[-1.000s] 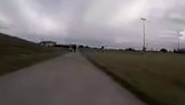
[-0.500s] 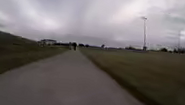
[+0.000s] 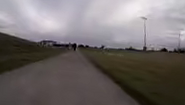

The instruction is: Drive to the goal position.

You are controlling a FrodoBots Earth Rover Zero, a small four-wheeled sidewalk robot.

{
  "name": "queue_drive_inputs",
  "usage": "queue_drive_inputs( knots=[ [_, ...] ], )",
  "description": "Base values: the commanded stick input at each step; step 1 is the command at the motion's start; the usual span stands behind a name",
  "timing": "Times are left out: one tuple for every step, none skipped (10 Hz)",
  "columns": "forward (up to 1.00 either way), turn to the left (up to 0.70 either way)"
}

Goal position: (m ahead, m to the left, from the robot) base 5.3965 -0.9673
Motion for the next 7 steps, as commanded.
queue_drive_inputs(
  knots=[
    [0.7, 0.0],
    [0.7, 0.0],
    [0.7, 0.0],
    [0.7, 0.0],
    [0.7, 0.0],
    [0.7, 0.0],
    [0.7, 0.0]
  ],
)
